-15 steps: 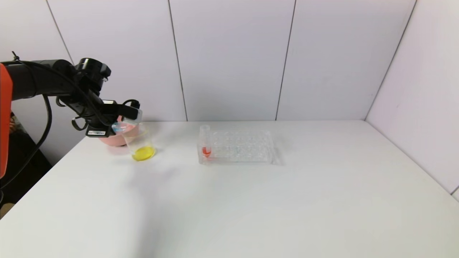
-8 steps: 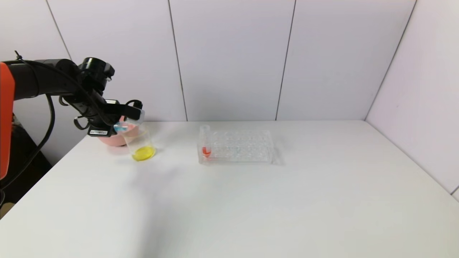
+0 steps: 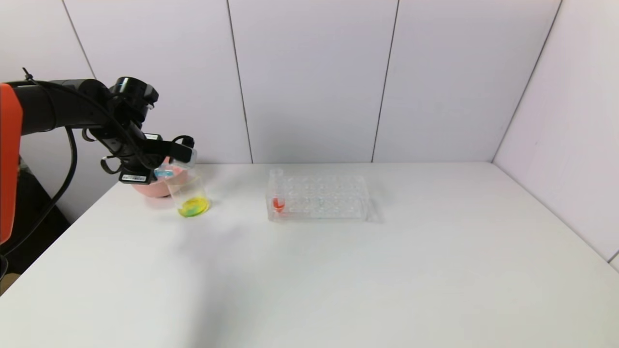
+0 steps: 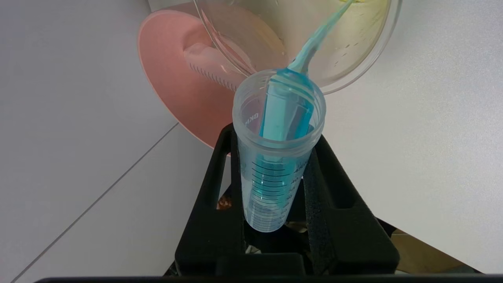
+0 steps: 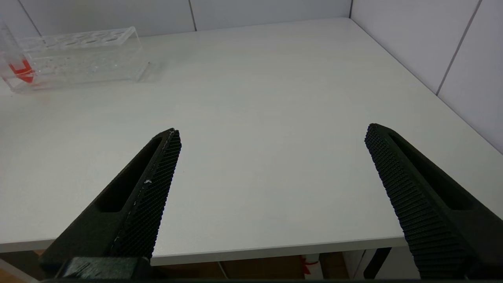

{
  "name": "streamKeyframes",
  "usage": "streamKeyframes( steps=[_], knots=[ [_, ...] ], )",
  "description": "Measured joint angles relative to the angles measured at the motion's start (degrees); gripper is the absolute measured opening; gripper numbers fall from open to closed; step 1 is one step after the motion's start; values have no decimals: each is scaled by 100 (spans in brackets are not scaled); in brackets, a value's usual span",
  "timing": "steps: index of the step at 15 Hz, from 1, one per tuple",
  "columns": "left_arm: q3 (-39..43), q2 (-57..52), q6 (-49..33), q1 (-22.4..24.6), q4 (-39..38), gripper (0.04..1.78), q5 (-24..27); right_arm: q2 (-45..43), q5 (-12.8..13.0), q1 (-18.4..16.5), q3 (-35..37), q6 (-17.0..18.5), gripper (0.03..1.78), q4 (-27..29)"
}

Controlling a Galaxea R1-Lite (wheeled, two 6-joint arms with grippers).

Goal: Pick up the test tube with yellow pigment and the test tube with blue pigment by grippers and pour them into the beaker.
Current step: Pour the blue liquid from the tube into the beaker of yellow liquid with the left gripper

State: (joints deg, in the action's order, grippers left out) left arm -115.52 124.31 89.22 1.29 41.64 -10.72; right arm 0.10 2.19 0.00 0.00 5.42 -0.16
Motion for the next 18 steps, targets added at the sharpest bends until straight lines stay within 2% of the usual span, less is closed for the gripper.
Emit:
streamKeyframes(
  steps=[18],
  knots=[
    [-6, -22, 7, -15, 0, 45, -94, 0, 0, 0, 0, -2, 171, 0]
  ],
)
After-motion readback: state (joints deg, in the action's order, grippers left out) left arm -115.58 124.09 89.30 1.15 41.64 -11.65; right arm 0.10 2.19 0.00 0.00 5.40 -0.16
